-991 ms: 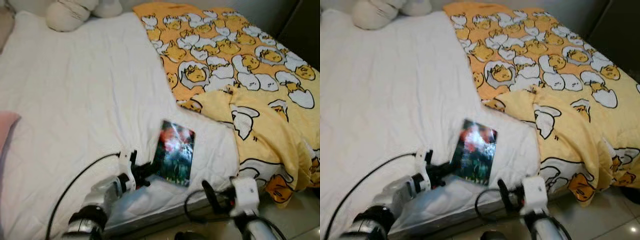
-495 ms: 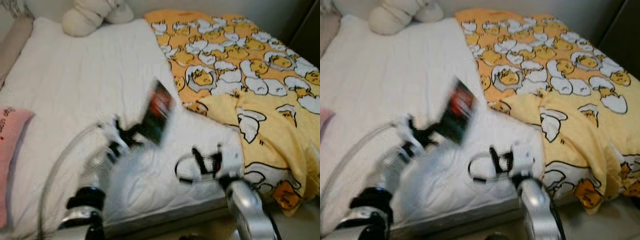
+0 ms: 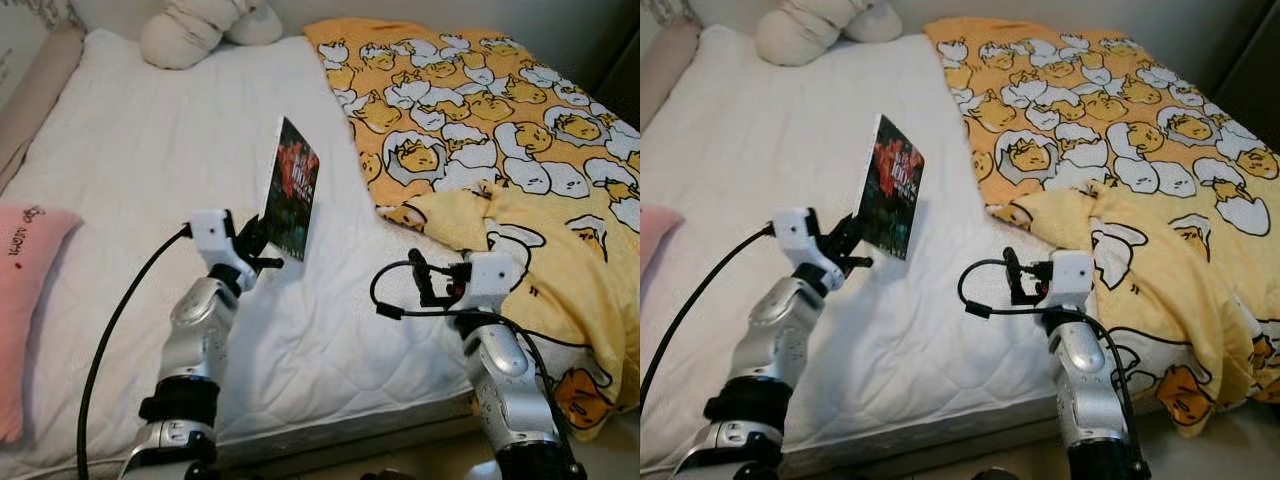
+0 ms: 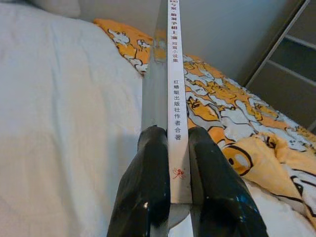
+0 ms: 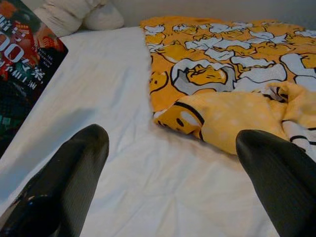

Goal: Clean up the room

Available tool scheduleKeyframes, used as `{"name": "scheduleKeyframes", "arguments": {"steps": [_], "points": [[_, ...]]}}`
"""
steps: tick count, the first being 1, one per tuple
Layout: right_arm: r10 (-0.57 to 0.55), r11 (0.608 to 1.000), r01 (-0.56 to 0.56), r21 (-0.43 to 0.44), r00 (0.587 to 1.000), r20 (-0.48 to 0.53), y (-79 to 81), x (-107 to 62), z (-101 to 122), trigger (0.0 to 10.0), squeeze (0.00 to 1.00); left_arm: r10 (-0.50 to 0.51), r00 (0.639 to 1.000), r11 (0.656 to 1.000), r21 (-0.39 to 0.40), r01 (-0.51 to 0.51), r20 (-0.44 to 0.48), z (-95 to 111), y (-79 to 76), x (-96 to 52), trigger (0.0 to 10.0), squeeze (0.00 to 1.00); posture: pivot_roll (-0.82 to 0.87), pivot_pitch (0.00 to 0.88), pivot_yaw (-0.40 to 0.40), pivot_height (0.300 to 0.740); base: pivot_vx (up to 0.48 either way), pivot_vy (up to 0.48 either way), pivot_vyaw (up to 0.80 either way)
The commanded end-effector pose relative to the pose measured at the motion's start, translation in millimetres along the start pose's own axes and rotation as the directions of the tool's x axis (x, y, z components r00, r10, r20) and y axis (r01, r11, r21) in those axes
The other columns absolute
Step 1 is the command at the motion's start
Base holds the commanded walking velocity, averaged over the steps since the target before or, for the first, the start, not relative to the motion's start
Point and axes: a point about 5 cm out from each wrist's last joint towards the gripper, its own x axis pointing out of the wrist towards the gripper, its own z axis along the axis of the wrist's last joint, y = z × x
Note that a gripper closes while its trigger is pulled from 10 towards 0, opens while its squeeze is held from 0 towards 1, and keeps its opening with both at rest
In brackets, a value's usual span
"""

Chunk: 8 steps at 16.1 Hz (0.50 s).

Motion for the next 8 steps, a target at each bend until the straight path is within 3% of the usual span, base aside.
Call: {"name": "scheduleKeyframes", "arguments": {"steps": [1, 8], "points": [[-0.018, 1.0, 0.018, 0.008, 1.0, 0.011, -3.7, 3.4, 3, 10.0, 0.0, -0.019, 0.999, 0.998, 0.056, 0.018, 0.034, 8, -8.5, 7.9, 10.0, 0.0, 0.05, 0.0, -0.03, 0.74, 0.0, 0.307, 0.58], [0.049, 0.997, -0.049, -0.053, 0.999, 0.011, -0.1, 6.3, 3, 10.0, 0.0, 0.113, 0.994, 0.988, 0.102, -0.113, 0.007, -4, -0.2, 4.7, 10.0, 0.0, 0.04, 0.0, -0.042, 0.74, 0.0, 0.48, 0.53]]}}
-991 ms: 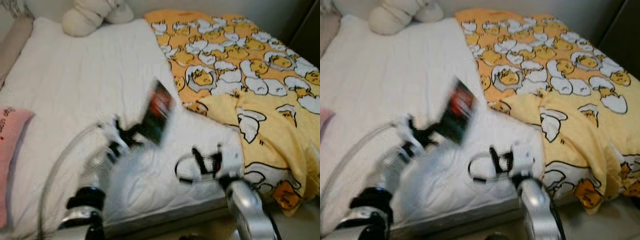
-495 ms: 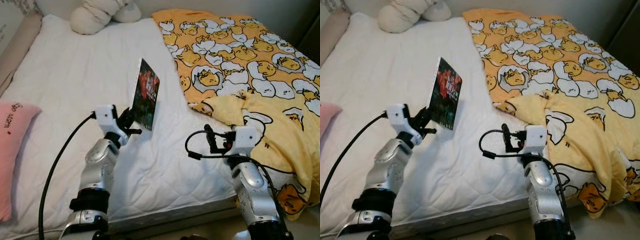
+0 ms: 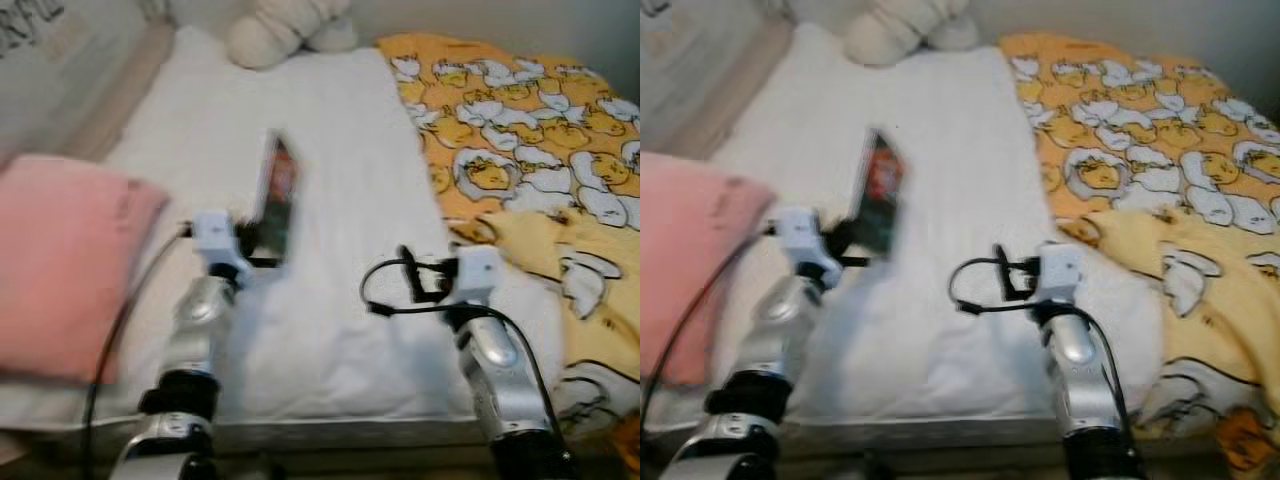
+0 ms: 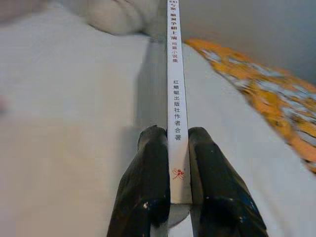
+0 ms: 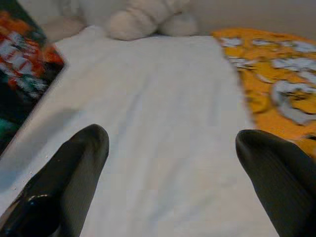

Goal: Clean up the room

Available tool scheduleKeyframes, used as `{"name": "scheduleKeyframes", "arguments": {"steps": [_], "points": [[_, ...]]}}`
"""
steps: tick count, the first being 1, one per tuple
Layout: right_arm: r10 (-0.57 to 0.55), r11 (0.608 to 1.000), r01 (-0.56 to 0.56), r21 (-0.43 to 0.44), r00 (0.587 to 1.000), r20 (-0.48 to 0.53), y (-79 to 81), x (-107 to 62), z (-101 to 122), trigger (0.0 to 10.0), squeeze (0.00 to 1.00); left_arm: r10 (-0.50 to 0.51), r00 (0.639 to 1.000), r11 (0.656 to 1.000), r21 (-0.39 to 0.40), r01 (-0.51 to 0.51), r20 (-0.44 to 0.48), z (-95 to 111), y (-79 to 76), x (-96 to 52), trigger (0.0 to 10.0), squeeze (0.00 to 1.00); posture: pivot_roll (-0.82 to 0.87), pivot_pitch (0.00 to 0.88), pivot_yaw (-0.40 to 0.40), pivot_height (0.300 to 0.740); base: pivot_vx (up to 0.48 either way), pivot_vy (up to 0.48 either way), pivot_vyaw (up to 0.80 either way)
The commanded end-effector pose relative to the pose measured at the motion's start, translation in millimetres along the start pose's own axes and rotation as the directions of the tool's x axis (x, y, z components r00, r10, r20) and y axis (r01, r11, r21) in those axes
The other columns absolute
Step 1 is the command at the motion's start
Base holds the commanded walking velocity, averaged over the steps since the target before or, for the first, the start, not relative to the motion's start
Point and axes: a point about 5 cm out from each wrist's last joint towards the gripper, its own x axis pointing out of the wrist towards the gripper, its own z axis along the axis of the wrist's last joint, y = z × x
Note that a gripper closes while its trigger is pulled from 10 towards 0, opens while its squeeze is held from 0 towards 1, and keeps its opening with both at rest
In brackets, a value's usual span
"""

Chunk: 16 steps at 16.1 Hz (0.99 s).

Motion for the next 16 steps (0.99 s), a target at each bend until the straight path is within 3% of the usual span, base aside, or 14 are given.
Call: {"name": "scheduleKeyframes", "arguments": {"steps": [1, 3, 6, 9, 11, 12, 14, 16], "points": [[-0.017, 1.0, 0.017, -0.015, 1.0, 0.003, -8.9, -1.5, 0, 10.0, 0.0, -0.054, 0.998, 0.998, 0.015, 0.054, 0.014, -1, -16.1, 3.4, 10.0, 0.0, 0.04, 0.0, -0.046, 0.74, 0.0, 0.48, 0.49], [-0.034, 0.999, 0.034, -0.002, 0.999, 0.001, -10.3, -1.0, 0, 10.0, 0.0, -0.079, 0.997, 0.995, 0.057, 0.079, -0.007, -2, -19.9, 6.6, 10.0, 0.0, 0.05, 0.0, -0.05, 0.74, 0.0, 0.48, 0.25], [-0.012, 1.0, 0.012, 0.004, 1.0, -0.002, -3.6, -0.7, -3, 10.0, 0.0, -0.1, 0.993, 0.984, 0.144, 0.109, -0.067, 1, -18.7, 17.2, 10.0, 0.0, 0.06, 0.0, -0.052, 0.74, 0.0, 0.0, 0.0], [0.005, 1.0, -0.005, 0.016, 1.0, -0.009, 5.3, -5.2, -8, 10.0, 0.0, -0.166, 0.979, 0.97, 0.159, 0.184, -0.121, 1, -30.9, 28.5, 10.0, 0.0, 0.05, 0.0, -0.053, 0.74, 0.0, 0.0, 0.0], [0.014, 1.0, -0.013, 0.01, 0.999, -0.035, 3.8, -18.6, -13, 10.0, 0.0, -0.247, 0.96, 0.964, 0.07, 0.258, -0.135, 9, -55.8, 43.3, 10.0, 0.0, 0.02, 0.0, -0.067, 0.74, 0.0, 0.0, 0.0], [0.017, 1.0, -0.017, 0.004, 0.999, -0.047, 2.5, -23.2, -15, 10.0, 0.0, -0.264, 0.955, 0.963, 0.018, 0.269, -0.138, 11, -61.2, 46.5, 10.0, 0.0, 0.01, 0.0, -0.07, 0.74, 0.0, 0.0, 0.0], [0.041, 0.998, -0.043, -0.033, 0.996, -0.083, -3.9, -43.0, -16, 10.0, 0.0, -0.214, 0.961, 0.951, -0.264, 0.164, -0.173, 5, -65.8, 52.4, 10.0, 0.0, -0.08, 0.0, -0.11, 0.74, 0.0, 0.0, 0.0], [0.058, 0.996, -0.063, -0.057, 0.994, -0.095, -7.0, -54.5, -11, 10.0, 0.0, -0.129, 0.963, 0.908, -0.418, 0.019, -0.237, -7, -60.9, 49.8, 10.0, 0.0, -0.11, 0.0, -0.129, 0.74, 0.0, 0.0, 0.0]]}}
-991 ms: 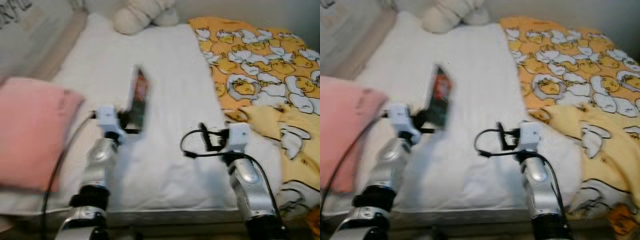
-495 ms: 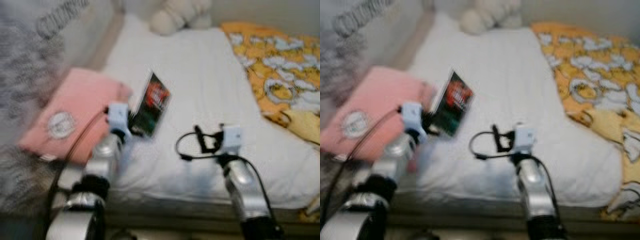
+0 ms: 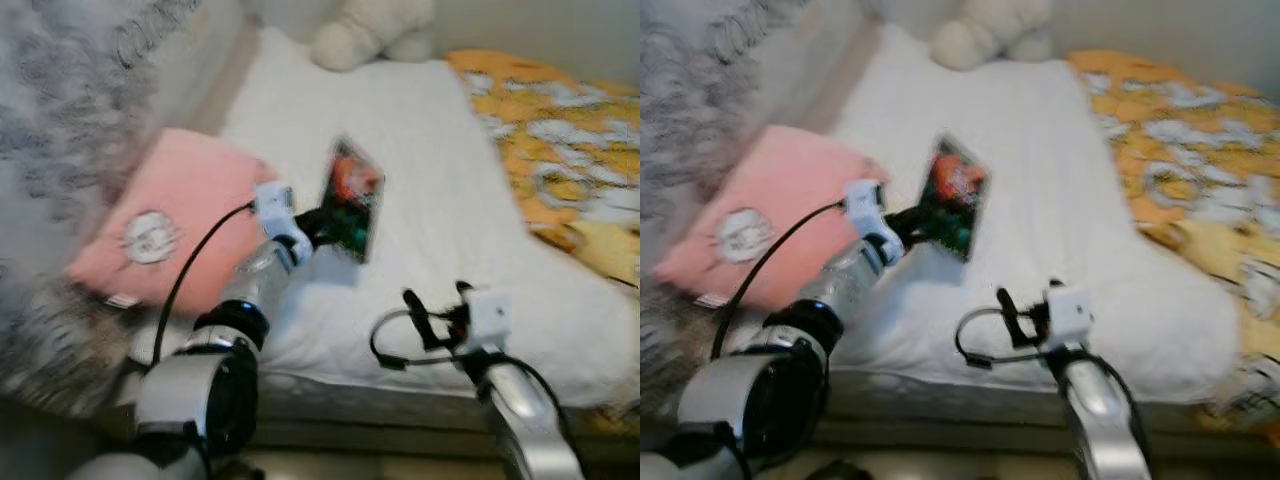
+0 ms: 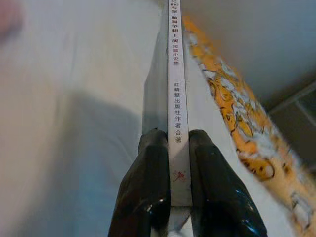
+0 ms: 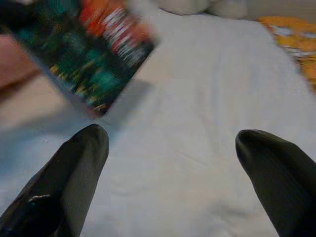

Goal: Clean up the room

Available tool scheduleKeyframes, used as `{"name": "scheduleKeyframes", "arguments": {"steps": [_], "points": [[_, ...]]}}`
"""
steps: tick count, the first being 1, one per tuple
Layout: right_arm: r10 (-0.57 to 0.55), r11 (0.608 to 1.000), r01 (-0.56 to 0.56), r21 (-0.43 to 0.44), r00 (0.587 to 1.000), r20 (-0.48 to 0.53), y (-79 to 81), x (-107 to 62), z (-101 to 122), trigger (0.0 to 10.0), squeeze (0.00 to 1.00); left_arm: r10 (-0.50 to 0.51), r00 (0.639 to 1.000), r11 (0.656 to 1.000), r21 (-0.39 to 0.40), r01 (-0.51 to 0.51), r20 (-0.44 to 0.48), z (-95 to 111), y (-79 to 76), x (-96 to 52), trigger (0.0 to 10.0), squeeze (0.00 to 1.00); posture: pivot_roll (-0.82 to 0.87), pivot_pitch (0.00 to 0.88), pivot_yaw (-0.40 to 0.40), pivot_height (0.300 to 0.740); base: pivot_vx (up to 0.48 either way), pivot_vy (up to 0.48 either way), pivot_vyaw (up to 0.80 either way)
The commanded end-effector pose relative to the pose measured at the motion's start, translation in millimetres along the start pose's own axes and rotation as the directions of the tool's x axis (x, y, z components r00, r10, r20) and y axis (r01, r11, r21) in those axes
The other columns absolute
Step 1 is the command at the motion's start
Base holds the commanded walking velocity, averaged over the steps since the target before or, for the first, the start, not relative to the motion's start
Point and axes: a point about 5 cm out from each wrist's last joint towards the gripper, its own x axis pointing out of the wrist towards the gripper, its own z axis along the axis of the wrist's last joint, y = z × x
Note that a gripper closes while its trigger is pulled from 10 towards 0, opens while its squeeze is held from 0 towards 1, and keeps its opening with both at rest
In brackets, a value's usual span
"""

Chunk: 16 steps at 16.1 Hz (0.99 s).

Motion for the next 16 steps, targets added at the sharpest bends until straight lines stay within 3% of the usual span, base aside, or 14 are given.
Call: {"name": "scheduleKeyframes", "arguments": {"steps": [1, 2, 3, 5, 7, 9, 13, 14, 16], "points": [[0.005, 1.0, -0.005, -0.013, 1.0, 0.002, -2.5, -1.7, 6, 10.0, 0.0, 0.066, 0.997, 0.997, -0.042, -0.067, -0.032, -7, 7.6, -1.9, 10.0, 0.0, -0.12, 0.0, -0.137, 0.74, 0.0, 0.0, 0.0], [0.004, 1.0, -0.004, -0.014, 1.0, -0.003, -2.6, -2.7, 6, 10.0, 0.0, 0.1, 0.994, 0.994, -0.03, -0.101, -0.044, -10, 14.4, -4.3, 10.0, 0.0, -0.12, 0.0, -0.137, 0.74, 0.0, 0.0, 0.0], [0.011, 1.0, -0.011, -0.019, 1.0, -0.018, -2.2, -8.2, 4, 10.0, 0.0, 0.218, 0.973, 0.976, 0.038, -0.216, -0.08, -19, 36.8, -13.4, 10.0, 0.0, -0.14, 0.0, -0.143, 0.74, 0.0, 0.0, 0.0], [0.025, 1.0, -0.026, -0.016, 0.998, -0.058, 1.0, -19.2, -1, 10.0, 0.0, 0.35, 0.929, 0.93, 0.168, -0.328, -0.125, -28, 69.2, -29.3, 10.0, 0.0, -0.13, 0.0, -0.151, 0.74, 0.0, 0.0, 0.0], [0.033, 0.999, -0.034, -0.012, 0.996, -0.078, 2.8, -23.1, -2, 10.0, 0.0, 0.384, 0.918, 0.912, 0.198, -0.359, -0.101, -21, 79.1, -33.4, 10.0, 0.0, -0.12, 0.0, -0.155, 0.74, 0.0, 0.0, 0.0], [0.041, 0.999, -0.042, -0.009, 0.994, -0.099, 4.4, -26.9, -4, 10.0, 0.0, 0.395, 0.916, 0.885, 0.296, -0.359, -0.069, -10, 88.3, -37.1, 10.0, 0.0, -0.11, 0.0, -0.156, 0.74, 0.0, 0.0, 0.0], [0.049, 0.999, -0.05, -0.007, 0.992, -0.113, 6.6, -24.9, -4, 10.0, 0.0, 0.374, 0.926, 0.855, 0.402, -0.328, -0.041, 1, 88.4, -35.9, 10.0, 0.0, -0.09, 0.0, -0.157, 0.74, 0.0, 0.0, 0.0], [0.05, 0.999, -0.051, -0.008, 0.992, -0.114, 7.0, -23.0, -4, 10.0, 0.0, 0.4, 0.916, 0.841, 0.409, -0.354, -0.028, 4, 90.2, -36.5, 10.0, 1.0, -0.1, 0.0, -0.146, 0.74, 0.0, 0.0, 0.0], [0.043, 0.999, -0.044, -0.01, 0.993, -0.114, 5.6, -21.8, -4, 10.0, 0.0, 0.438, 0.899, 0.831, 0.392, -0.395, -0.023, 5, 94.8, -38.8, 10.0, 1.0, -0.1, 0.0, -0.139, 0.74, 0.0, 0.0, 0.0]]}}
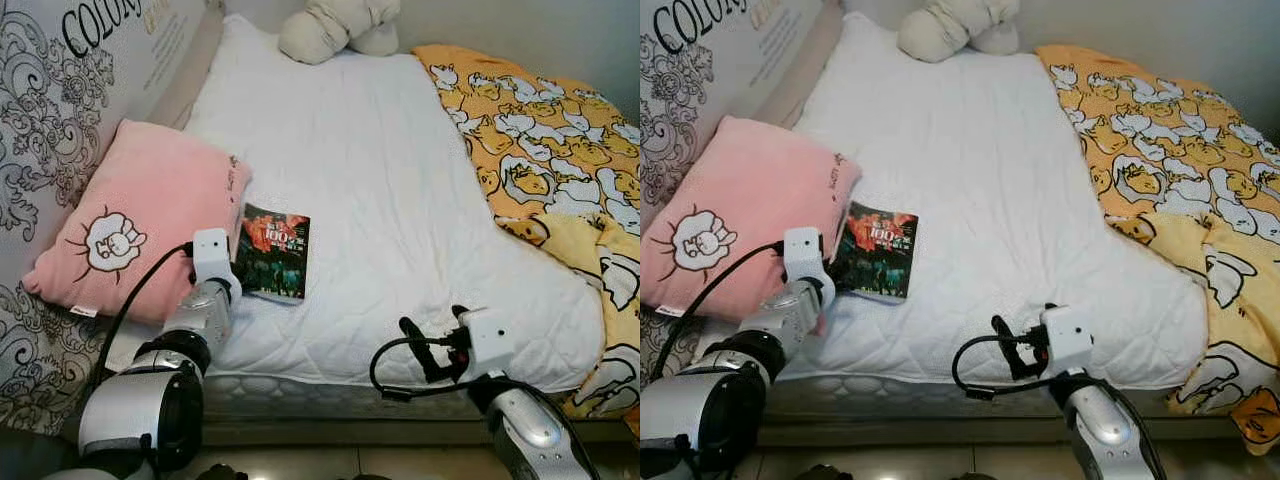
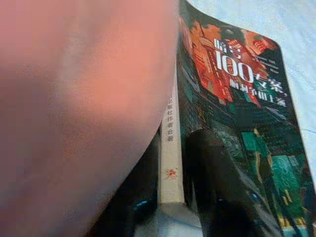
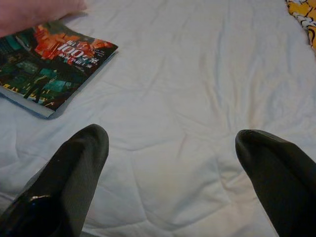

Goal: Clean up the room

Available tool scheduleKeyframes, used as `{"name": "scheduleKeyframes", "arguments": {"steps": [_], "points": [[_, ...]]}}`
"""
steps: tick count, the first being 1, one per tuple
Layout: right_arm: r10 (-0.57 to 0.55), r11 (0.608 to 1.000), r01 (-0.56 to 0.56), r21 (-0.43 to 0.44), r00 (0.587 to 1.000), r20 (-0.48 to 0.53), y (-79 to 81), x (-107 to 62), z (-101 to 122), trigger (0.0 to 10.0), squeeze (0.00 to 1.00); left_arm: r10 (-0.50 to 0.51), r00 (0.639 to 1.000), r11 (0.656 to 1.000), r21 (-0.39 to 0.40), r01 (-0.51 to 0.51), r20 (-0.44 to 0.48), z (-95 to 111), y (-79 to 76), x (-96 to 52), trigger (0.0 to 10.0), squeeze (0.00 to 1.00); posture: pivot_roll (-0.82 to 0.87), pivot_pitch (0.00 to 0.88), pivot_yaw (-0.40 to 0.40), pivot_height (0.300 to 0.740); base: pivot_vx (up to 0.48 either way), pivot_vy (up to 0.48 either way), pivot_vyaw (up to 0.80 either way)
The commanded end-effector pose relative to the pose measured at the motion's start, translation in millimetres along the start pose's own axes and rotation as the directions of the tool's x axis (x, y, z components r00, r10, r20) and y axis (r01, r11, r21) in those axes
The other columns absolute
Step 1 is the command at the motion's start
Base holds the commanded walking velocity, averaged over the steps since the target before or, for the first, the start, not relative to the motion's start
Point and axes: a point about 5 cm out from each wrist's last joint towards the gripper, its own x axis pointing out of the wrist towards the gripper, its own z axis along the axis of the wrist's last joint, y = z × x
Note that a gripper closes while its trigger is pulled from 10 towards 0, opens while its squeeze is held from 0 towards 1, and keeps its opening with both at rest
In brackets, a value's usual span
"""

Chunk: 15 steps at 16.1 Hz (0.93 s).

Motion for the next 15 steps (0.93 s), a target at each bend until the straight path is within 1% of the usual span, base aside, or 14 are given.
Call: {"name": "scheduleKeyframes", "arguments": {"steps": [1, 2, 4, 5, 6, 7, 9, 10, 11, 12, 13, 14, 15], "points": [[-0.03, 0.999, 0.03, -0.018, 1.0, -0.008, -8.2, -1.0, 0, 10.0, 0.0, 0.032, 0.999, 0.999, -0.003, -0.032, 0.002, 6, 2.8, 0.8, 10.0, 1.0, -0.09, 0.0, -0.125, 0.74, 0.0, 0.0, 0.0], [-0.034, 0.999, 0.033, -0.017, 0.999, -0.01, -8.8, -0.3, 0, 10.0, 0.0, 0.036, 0.999, 0.999, -0.006, -0.036, 0.0, 6, 3.4, 0.7, 10.0, 1.0, -0.09, 0.0, -0.123, 0.74, 0.0, 0.0, 0.0], [-0.044, 0.999, 0.044, -0.011, 0.999, -0.011, -9.2, 5.2, -3, 10.0, 0.0, 0.015, 0.999, 0.999, 0.043, -0.016, 0.032, 12, -1.5, 1.4, 10.0, 1.0, -0.07, 0.0, -0.107, 0.74, 0.0, 0.0, 0.0], [-0.045, 0.999, 0.045, -0.006, 0.999, -0.001, -7.5, 7.8, -2, 10.0, 0.0, -0.03, 0.998, 0.996, 0.084, 0.026, 0.054, 19, -9.8, 2.1, 10.0, 1.0, -0.06, 0.0, -0.088, 0.74, 0.0, 0.0, 0.0], [-0.049, 0.999, 0.049, 0.005, 0.999, 0.013, -5.5, 10.2, -2, 10.0, 0.0, -0.107, 0.993, 0.984, 0.148, 0.099, 0.044, 17, -22.6, 2.0, 10.0, 1.0, -0.04, 0.0, -0.07, 0.74, 0.0, 0.0, 0.0], [-0.06, 0.998, 0.06, 0.019, 0.998, 0.028, -4.3, 13.1, -1, 10.0, 0.0, -0.153, 0.988, 0.971, 0.188, 0.149, 0.008, 8, -29.9, 1.0, 10.0, 1.0, -0.03, 0.0, -0.063, 0.74, 0.0, 0.0, 0.0], [-0.079, 0.996, 0.077, 0.045, 0.996, 0.042, -3.7, 16.2, -2, 10.0, 0.0, -0.21, 0.977, 0.953, 0.22, 0.21, -0.024, -6, -36.7, -1.4, 10.0, 1.0, -0.01, 0.0, -0.037, 0.74, 0.0, 0.0, 0.0], [-0.096, 0.994, 0.093, 0.056, 0.994, 0.048, -4.8, 18.7, -3, 10.0, 0.0, -0.243, 0.97, 0.939, 0.244, 0.241, -0.021, -13, -38.3, -3.8, 10.0, 1.0, 0.0, 0.0, -0.021, 0.74, 0.0, 0.0, 0.0], [-0.124, 0.99, 0.119, 0.078, 0.991, 0.056, -8.7, 19.9, -5, 10.0, 0.0, -0.292, 0.956, 0.901, 0.341, 0.269, 0.017, -17, -41.2, -8.1, 10.0, 1.0, 0.0, 0.0, -0.018, 0.74, 0.0, 0.0, 0.0], [-0.13, 0.989, 0.125, 0.084, 0.99, 0.057, -9.1, 21.4, -5, 10.0, 0.0, -0.303, 0.953, 0.889, 0.366, 0.274, 0.024, -17, -41.3, -9.0, 10.0, 1.0, 0.02, 0.0, -0.016, 0.74, 0.0, 0.0, 0.0], [-0.166, 0.982, 0.157, 0.103, 0.983, 0.083, -12.2, 22.6, -3, 10.0, 0.0, -0.413, 0.895, 0.852, 0.418, 0.316, 0.166, -6, -50.4, -23.8, 10.0, 1.0, 0.05, 0.0, -0.016, 0.74, 0.0, 0.0, 0.0], [-0.204, 0.974, 0.191, 0.124, 0.973, 0.109, -15.0, 21.8, 1, 10.0, 0.0, -0.486, 0.828, 0.825, 0.46, 0.329, 0.279, 2, -55.8, -42.3, 10.0, 1.0, 0.05, 0.0, -0.022, 0.74, 0.0, 0.0, 0.0], [-0.254, 0.961, 0.234, 0.146, 0.958, 0.135, -20.0, 16.2, 4, 10.0, 0.0, -0.479, 0.793, 0.849, 0.429, 0.309, 0.377, 9, -55.4, -54.0, 10.0, 1.0, 0.06, 0.0, -0.034, 0.74, 0.0, 0.0, 0.0]]}}
